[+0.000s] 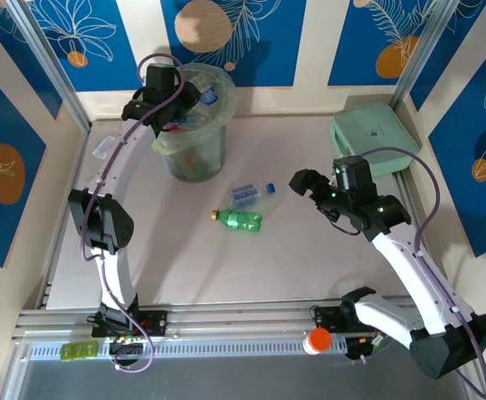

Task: Put the plastic bottles in the bin

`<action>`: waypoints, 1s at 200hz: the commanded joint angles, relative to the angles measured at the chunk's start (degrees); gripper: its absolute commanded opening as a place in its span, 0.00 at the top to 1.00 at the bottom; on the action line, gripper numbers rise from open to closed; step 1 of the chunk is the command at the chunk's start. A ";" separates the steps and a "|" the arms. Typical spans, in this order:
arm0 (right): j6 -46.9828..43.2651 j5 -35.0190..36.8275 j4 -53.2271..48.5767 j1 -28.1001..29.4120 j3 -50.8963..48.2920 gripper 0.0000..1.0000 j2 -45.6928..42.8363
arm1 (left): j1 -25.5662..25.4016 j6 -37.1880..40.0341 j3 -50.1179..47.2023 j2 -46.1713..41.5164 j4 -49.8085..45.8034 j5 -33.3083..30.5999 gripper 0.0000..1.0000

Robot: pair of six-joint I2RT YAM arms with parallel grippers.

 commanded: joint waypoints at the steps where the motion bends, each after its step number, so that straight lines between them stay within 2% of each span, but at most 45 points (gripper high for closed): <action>1: -1.48 -1.25 0.68 0.69 0.01 0.04 1.27 | 1.22 0.92 -1.75 -0.48 -2.09 2.01 0.54; 48: -1.24 0.17 1.27 1.07 2.36 0.04 5.21 | 1.31 3.44 1.77 -2.69 -0.42 2.58 0.48; 80: 1.28 -0.89 1.62 1.05 5.07 0.06 12.19 | 1.22 6.41 1.27 -9.67 1.31 5.44 0.47; 113: 8.67 0.49 1.48 1.17 7.78 0.10 19.54 | 1.01 2.60 -12.41 -21.50 4.85 8.81 0.47; 127: 12.13 1.45 1.79 1.66 8.90 0.12 22.90 | 0.10 -4.55 -23.04 -27.70 5.40 8.10 0.42; 142: 15.82 0.90 2.87 1.75 10.09 0.13 26.71 | -3.28 -8.58 -35.96 -35.35 12.17 6.58 0.40; 174: 22.52 -0.44 5.67 1.91 12.94 0.14 34.70 | -10.64 -3.49 -44.20 -42.24 8.25 2.68 0.39; 200: 26.30 0.28 4.56 2.02 17.61 0.17 42.04 | -11.51 -1.47 -49.97 -45.87 8.75 3.33 0.38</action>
